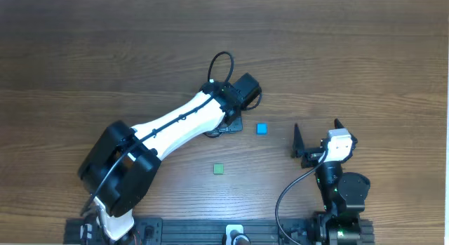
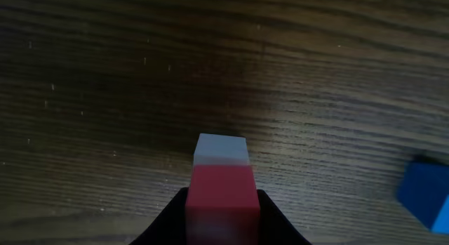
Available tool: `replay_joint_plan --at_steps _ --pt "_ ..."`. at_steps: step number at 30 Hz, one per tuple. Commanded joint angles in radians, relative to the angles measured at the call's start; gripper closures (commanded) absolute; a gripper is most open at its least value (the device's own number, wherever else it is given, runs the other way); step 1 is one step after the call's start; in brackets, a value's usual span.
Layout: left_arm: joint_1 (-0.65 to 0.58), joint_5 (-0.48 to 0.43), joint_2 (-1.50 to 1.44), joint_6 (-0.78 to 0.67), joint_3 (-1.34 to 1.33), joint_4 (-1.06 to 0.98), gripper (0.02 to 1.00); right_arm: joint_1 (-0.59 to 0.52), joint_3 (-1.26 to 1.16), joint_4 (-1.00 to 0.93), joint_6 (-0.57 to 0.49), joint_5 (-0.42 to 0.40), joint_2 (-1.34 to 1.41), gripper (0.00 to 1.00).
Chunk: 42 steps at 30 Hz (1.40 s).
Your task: Stack Cubes
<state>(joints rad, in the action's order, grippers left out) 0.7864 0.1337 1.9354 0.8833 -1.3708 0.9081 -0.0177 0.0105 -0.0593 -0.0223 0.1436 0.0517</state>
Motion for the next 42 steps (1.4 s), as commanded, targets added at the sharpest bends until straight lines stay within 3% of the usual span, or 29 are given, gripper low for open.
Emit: replay_joint_plan --at_steps 1,42 --pt "0.003 0.026 -0.007 0.007 -0.019 -0.002 0.853 0.006 -0.005 -0.005 0.01 -0.006 0.001 0.007" --pt "0.001 0.028 0.027 0.007 -0.019 0.002 0.787 0.006 -0.005 -0.005 0.01 -0.006 0.001 0.009"
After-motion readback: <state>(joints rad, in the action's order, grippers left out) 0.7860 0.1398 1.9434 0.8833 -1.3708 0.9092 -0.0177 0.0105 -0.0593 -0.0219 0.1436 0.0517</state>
